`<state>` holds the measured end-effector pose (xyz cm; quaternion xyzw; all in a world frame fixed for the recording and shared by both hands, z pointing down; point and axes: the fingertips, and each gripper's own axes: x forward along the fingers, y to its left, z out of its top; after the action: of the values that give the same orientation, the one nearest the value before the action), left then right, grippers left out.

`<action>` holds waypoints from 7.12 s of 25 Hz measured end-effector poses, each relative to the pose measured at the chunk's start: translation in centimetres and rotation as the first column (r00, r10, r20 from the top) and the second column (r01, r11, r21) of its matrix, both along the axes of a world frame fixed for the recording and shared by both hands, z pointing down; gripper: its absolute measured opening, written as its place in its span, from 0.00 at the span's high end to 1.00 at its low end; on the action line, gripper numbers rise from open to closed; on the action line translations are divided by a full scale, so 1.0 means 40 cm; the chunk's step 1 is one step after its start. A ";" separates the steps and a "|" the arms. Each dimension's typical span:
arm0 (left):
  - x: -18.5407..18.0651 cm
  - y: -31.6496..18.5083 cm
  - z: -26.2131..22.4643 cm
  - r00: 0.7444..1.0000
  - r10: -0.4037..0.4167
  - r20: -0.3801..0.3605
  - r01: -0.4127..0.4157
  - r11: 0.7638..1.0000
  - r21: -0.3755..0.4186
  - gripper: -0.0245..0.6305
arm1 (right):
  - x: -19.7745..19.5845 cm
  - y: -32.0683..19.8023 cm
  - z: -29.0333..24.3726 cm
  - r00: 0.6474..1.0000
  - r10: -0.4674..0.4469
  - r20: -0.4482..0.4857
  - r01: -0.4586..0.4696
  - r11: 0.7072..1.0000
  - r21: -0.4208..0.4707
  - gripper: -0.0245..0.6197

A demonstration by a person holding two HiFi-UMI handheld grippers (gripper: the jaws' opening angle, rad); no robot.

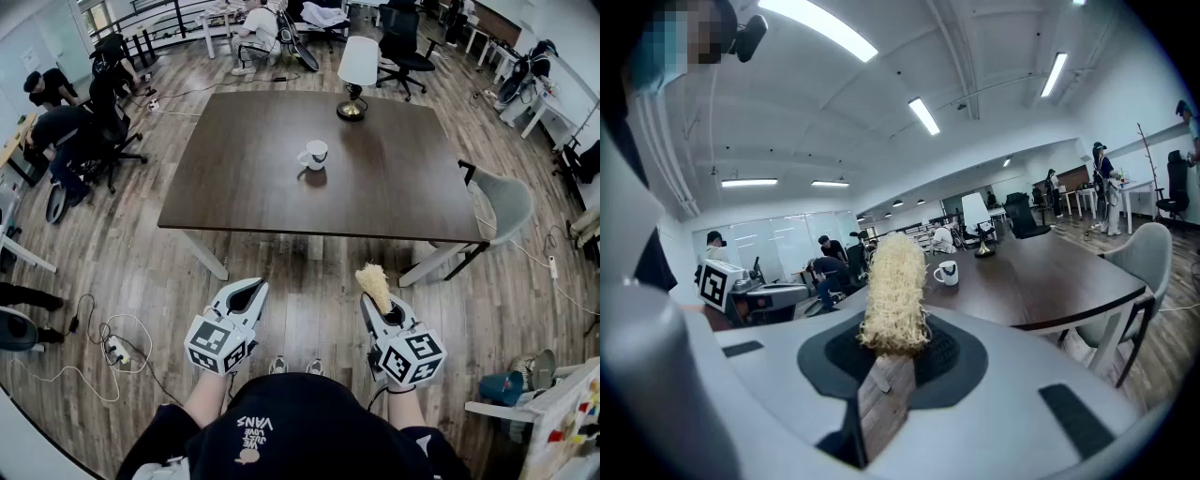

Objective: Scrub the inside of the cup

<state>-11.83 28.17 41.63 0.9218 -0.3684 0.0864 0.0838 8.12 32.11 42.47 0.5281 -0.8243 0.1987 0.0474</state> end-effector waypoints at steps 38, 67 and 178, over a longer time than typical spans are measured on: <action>0.103 -0.270 0.046 0.999 -0.034 -0.012 0.034 0.999 0.001 0.95 | 0.070 -0.306 0.036 0.997 -0.071 0.009 0.072 0.997 -0.004 0.84; 0.041 -0.730 0.053 0.999 0.048 -0.018 -0.048 0.999 0.014 0.95 | 0.004 -0.723 0.039 0.999 0.032 -0.013 -0.032 0.999 -0.008 0.84; 0.325 -1.121 0.449 0.765 0.357 0.535 -0.374 0.924 -0.081 0.85 | 0.002 -1.176 0.381 0.547 -0.575 -0.609 0.406 0.818 -0.408 0.84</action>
<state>1.18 -16.65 59.57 0.9146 -0.1916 0.3518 -0.0559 8.18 -14.93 57.72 0.3003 -0.8276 0.0478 0.4718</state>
